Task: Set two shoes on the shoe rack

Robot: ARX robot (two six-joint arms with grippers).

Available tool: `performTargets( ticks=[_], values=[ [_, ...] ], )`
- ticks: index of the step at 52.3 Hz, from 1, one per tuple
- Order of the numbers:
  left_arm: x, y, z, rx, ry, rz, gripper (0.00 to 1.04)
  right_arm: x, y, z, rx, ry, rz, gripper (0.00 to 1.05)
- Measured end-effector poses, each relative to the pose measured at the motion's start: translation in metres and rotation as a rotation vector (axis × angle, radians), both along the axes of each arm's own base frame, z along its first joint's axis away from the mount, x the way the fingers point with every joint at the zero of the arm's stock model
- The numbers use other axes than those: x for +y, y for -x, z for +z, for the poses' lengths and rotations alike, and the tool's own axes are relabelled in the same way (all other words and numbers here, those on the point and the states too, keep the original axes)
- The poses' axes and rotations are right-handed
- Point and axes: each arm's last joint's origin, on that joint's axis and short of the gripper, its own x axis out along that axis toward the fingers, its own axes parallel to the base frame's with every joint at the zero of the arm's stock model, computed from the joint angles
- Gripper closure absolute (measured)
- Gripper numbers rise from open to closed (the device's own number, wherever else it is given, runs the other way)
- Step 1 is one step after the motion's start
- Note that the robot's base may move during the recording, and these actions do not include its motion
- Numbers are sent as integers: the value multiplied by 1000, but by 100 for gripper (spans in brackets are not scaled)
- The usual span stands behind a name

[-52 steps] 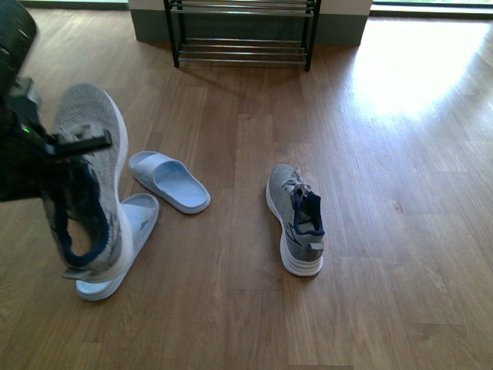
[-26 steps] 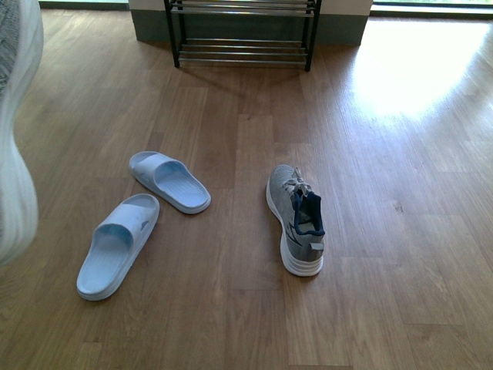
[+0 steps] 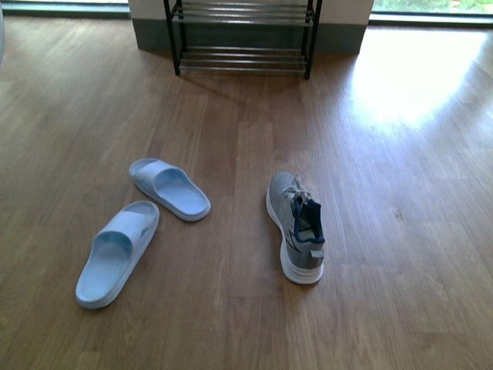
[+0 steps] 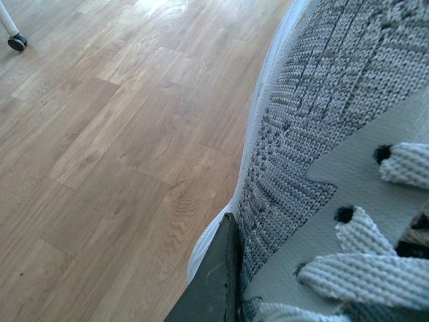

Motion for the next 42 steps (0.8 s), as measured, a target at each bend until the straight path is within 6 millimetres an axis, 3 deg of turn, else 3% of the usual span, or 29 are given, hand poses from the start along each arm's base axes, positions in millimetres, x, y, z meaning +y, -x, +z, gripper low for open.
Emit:
performTargets(
  ticks=[42],
  values=[
    [0,0,0,0,-1,0,103,0,0,0,0,0,0,9]
  ],
)
